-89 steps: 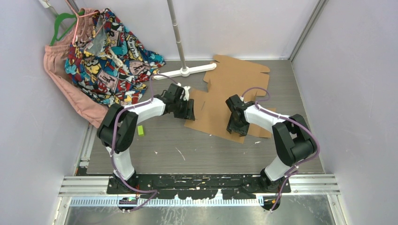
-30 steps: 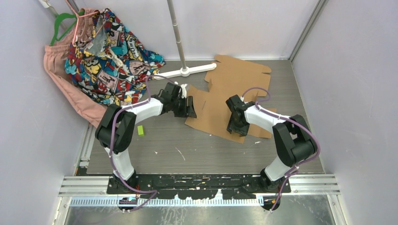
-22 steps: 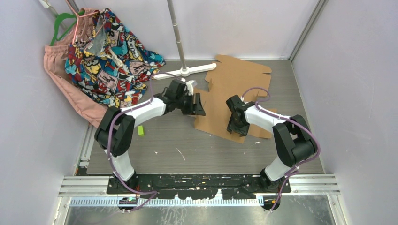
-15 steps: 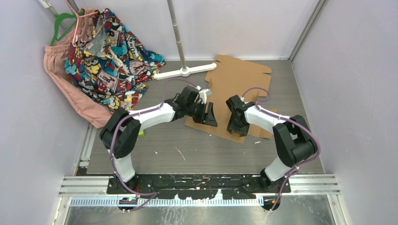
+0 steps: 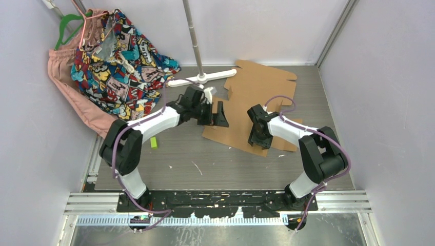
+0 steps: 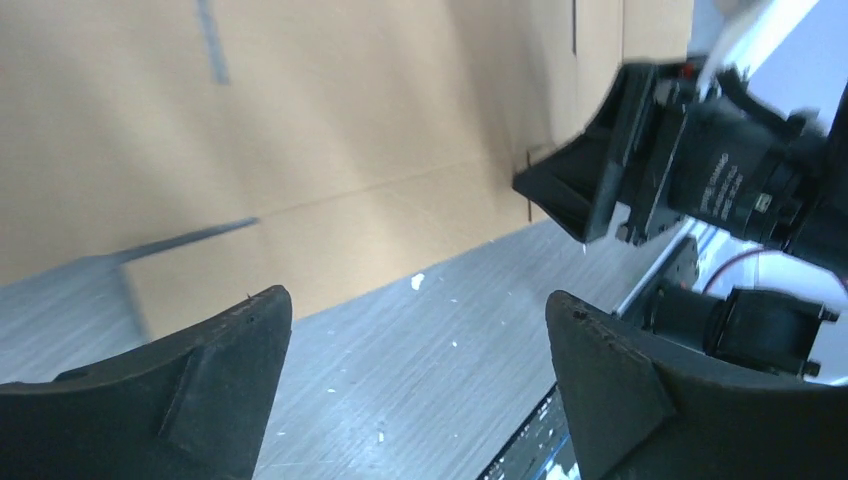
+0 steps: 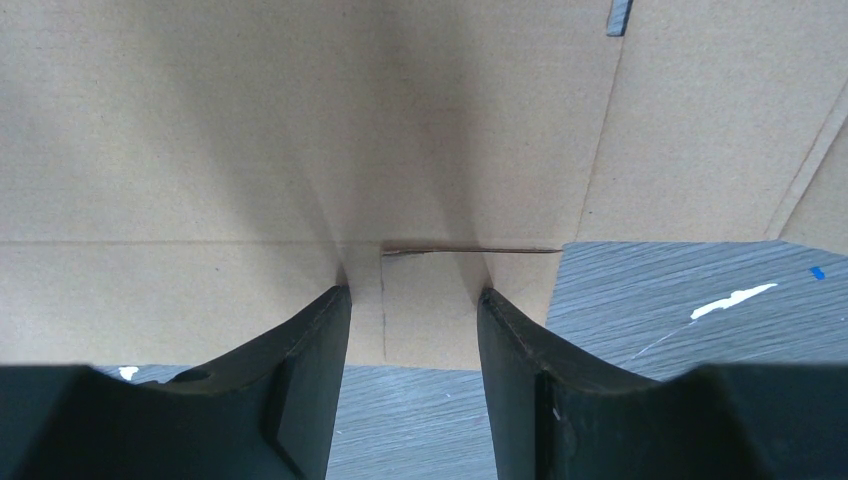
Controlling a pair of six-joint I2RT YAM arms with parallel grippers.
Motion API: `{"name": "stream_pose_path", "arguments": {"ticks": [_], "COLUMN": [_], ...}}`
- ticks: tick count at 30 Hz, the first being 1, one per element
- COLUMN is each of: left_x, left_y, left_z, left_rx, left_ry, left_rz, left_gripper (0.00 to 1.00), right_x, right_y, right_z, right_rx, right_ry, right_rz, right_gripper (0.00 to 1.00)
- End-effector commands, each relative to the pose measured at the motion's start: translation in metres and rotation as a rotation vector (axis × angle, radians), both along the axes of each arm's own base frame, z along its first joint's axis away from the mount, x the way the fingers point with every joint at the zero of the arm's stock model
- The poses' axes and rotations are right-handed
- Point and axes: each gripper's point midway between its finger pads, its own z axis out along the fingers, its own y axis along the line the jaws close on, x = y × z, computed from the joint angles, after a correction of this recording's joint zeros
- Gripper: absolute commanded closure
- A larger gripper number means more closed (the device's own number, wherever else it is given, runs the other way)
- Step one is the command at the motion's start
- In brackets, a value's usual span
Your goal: Fold the paper box
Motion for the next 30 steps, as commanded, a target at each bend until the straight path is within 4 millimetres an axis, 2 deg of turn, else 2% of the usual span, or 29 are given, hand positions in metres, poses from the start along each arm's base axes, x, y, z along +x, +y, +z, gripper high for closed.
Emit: {"name": "stream_pose_path", "arguments": {"ticks": [1, 3, 7, 8, 10, 13, 17, 21, 30], "left_x": [0.024, 0.031, 0.035, 0.035, 0.036, 0.034, 0.031, 0.032, 0.033], "left_y": [0.04, 0.052, 0.064, 0.065, 0.065, 0.064, 0.063, 0.068, 0.079], "left_z": [0.012, 0.007, -0.008, -0.012, -0.018, -0.029, -0.047, -0.058, -0.066], "left_rx": [0.008, -0.012, -0.017, -0.017, -0.032, -0.039, -0.029, -0.004, 0.054], "left_ry": [-0.044, -0.031, 0.007, 0.018, 0.033, 0.059, 0.092, 0.093, 0.069], "left_rz": [0.103, 0.139, 0.153, 0.153, 0.152, 0.147, 0.145, 0.159, 0.177], "left_gripper": [0.01, 0.01, 0.15, 0.19, 0.44, 0.56, 0.68, 0.74, 0.7], "right_x": [0.005, 0.004, 0.005, 0.005, 0.006, 0.006, 0.006, 0.006, 0.006], "right_y": [0.041, 0.041, 0.041, 0.042, 0.042, 0.042, 0.042, 0.042, 0.044], "right_z": [-0.03, -0.031, -0.03, -0.03, -0.029, -0.029, -0.029, -0.028, -0.028], "right_rx": [0.17, 0.171, 0.171, 0.172, 0.173, 0.171, 0.172, 0.174, 0.178], "right_ry": [-0.007, -0.005, -0.005, -0.006, -0.007, -0.008, -0.008, -0.008, -0.009], "right_rz": [0.025, 0.024, 0.023, 0.024, 0.023, 0.025, 0.024, 0.024, 0.027], "right_gripper": [0.46, 0.46, 0.46, 0.46, 0.46, 0.46, 0.46, 0.46, 0.46]}}
